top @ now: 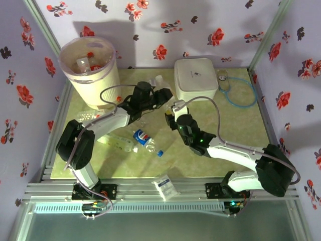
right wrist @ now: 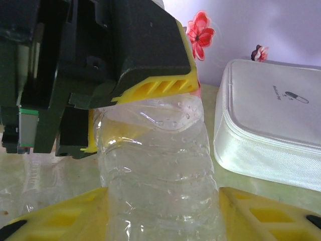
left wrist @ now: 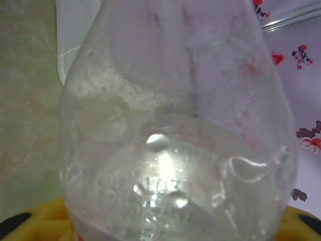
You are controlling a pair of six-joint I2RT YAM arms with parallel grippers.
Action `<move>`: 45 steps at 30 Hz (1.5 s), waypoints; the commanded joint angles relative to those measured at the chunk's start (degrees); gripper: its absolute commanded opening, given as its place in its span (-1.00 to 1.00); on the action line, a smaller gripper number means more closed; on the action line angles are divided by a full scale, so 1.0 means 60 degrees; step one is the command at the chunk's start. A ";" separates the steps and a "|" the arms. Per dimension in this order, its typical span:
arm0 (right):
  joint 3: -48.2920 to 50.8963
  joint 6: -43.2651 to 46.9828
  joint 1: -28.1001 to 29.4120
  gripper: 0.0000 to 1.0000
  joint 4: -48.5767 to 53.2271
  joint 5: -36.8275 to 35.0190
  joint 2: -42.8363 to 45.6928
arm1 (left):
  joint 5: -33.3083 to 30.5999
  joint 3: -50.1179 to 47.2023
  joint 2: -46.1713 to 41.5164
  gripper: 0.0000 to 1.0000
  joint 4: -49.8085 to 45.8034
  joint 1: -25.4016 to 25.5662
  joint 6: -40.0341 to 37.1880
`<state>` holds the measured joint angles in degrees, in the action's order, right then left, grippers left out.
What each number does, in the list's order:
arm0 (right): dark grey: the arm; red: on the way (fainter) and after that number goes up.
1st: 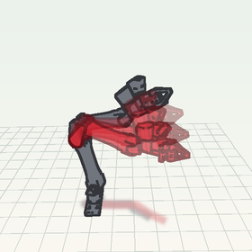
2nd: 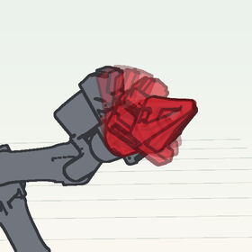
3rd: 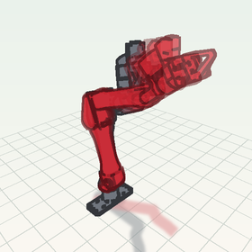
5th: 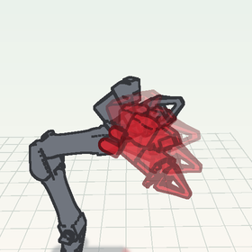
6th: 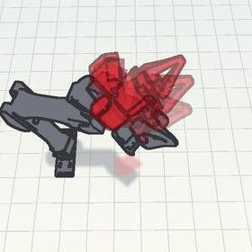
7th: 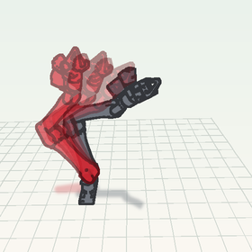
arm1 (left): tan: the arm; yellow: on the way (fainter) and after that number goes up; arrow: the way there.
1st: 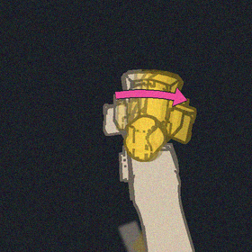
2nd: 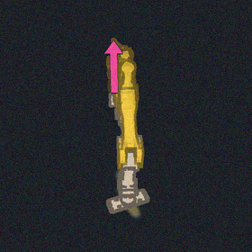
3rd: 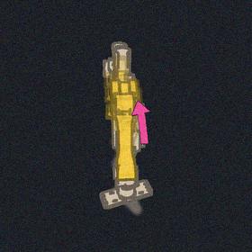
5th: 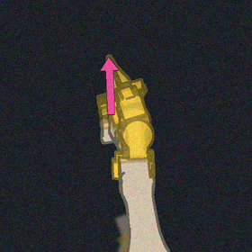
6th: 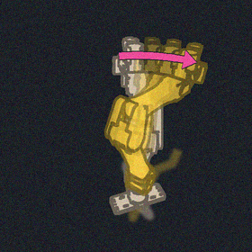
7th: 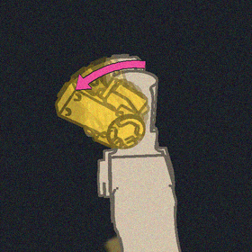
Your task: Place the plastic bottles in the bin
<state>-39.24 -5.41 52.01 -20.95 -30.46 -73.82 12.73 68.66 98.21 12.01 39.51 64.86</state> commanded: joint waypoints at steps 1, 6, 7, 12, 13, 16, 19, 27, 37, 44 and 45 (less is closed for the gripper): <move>-0.0175 0.0078 -0.0043 0.16 0.0180 0.0256 -0.0074 | 0.0165 0.0276 0.0103 -0.07 -0.0122 0.0155 0.0030; -0.0211 0.0302 -0.0182 0.67 0.0968 0.0478 0.0636 | -0.0457 0.1328 -0.0181 -0.08 -0.1972 0.0008 -0.1351; -0.0201 0.0403 -0.0209 0.80 0.1175 0.0526 0.0824 | -0.0567 0.1555 -0.0239 -0.09 -0.2304 -0.0055 -0.1603; -0.0026 0.0457 -0.0272 0.99 0.2436 0.0153 0.2135 | -0.0986 0.2903 -0.0582 -0.21 -0.4033 -0.0661 -0.2687; 0.0044 0.0448 -0.0328 0.99 0.2563 0.0126 0.2327 | -0.1114 0.3222 -0.0639 -0.21 -0.4398 -0.0803 -0.2944; 0.0110 0.0307 -0.0515 0.99 0.3118 0.0096 0.2656 | -0.1341 0.4218 -0.0775 -0.22 -0.5198 -0.1438 -0.3783; 0.0151 0.0105 -0.0542 0.99 0.3308 0.0107 0.2638 | -0.1358 0.4876 -0.0826 -0.22 -0.5298 -0.2512 -0.4134; 0.0369 -0.1016 -0.0538 0.99 0.3821 0.0199 0.2702 | -0.1470 0.5346 -0.1513 -0.53 -0.3982 -0.5307 -0.3882; -0.0019 -0.0504 -0.0548 0.99 0.4305 0.0281 0.1778 | -0.1491 0.8539 0.0732 -0.82 -0.6259 -0.7167 -0.5839; -0.0289 -0.0572 -0.0540 0.99 0.4216 0.0753 0.0964 | -0.1331 1.4628 0.4554 -0.82 -1.1210 -0.6916 -0.8010; -0.0314 -0.0542 -0.0542 0.99 0.4249 0.0768 0.0899 | -0.1331 1.5136 0.4899 -0.82 -1.1753 -0.6871 -0.8273</move>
<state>-38.89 -9.06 48.99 4.23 -26.94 -67.48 4.10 151.46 122.32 -40.66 -2.55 23.57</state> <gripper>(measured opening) 0.993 0.444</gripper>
